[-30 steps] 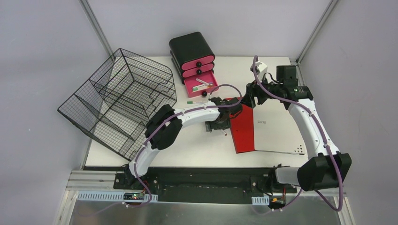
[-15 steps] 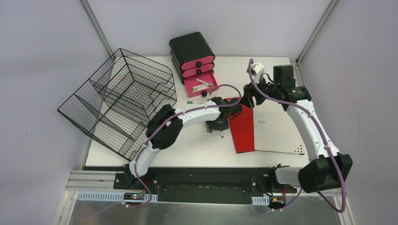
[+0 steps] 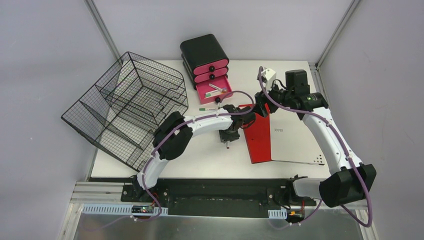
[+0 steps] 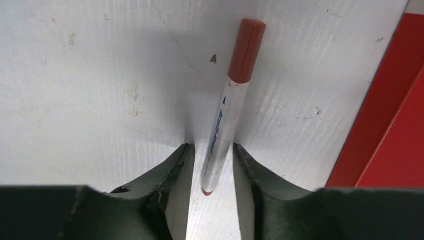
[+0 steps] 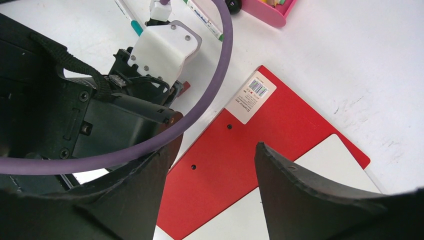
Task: Organize the desk
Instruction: Pick up the stationery from the center of the board.
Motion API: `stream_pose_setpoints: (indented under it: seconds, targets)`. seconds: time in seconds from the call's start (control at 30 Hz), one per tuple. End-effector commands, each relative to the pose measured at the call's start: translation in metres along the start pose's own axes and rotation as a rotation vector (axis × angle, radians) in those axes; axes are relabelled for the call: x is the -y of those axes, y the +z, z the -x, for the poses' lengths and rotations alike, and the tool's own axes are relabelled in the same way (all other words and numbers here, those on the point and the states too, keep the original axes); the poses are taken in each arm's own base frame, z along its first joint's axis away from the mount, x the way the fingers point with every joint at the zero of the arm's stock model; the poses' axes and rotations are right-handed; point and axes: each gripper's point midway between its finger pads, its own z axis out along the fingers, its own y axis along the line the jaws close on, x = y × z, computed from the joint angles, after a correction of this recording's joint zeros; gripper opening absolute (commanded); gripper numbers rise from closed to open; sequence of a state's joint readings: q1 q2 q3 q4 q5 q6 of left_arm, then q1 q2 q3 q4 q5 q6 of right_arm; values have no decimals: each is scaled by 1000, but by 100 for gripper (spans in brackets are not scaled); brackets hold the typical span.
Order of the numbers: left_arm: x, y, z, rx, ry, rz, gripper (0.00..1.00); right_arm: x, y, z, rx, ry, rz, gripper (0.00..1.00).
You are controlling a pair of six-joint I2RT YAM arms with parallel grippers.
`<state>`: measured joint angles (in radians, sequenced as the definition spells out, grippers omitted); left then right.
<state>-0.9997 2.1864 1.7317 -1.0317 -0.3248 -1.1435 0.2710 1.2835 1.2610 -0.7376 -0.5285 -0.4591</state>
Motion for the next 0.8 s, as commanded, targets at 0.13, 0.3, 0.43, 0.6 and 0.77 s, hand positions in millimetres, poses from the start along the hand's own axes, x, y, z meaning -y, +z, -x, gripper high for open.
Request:
stream_pose_setpoints:
  seconds: [0.13, 0.3, 0.43, 0.6, 0.77]
  targets:
    - [-27, 9, 4, 67, 71, 91, 21, -44, -6, 16, 62, -20, 151, 68]
    - [-48, 8, 15, 143, 133, 148, 4, -42, -5, 13, 54, -27, 146, 68]
    - [-60, 5, 24, 187, 214, 176, 1, -39, -8, 12, 52, -41, 137, 68]
    - [-63, 1, 35, 256, 314, 136, 0, -37, -13, 10, 60, -48, 146, 69]
    - [-62, -9, 43, 347, 371, 10, 0, -30, -16, 7, 59, -18, 154, 69]
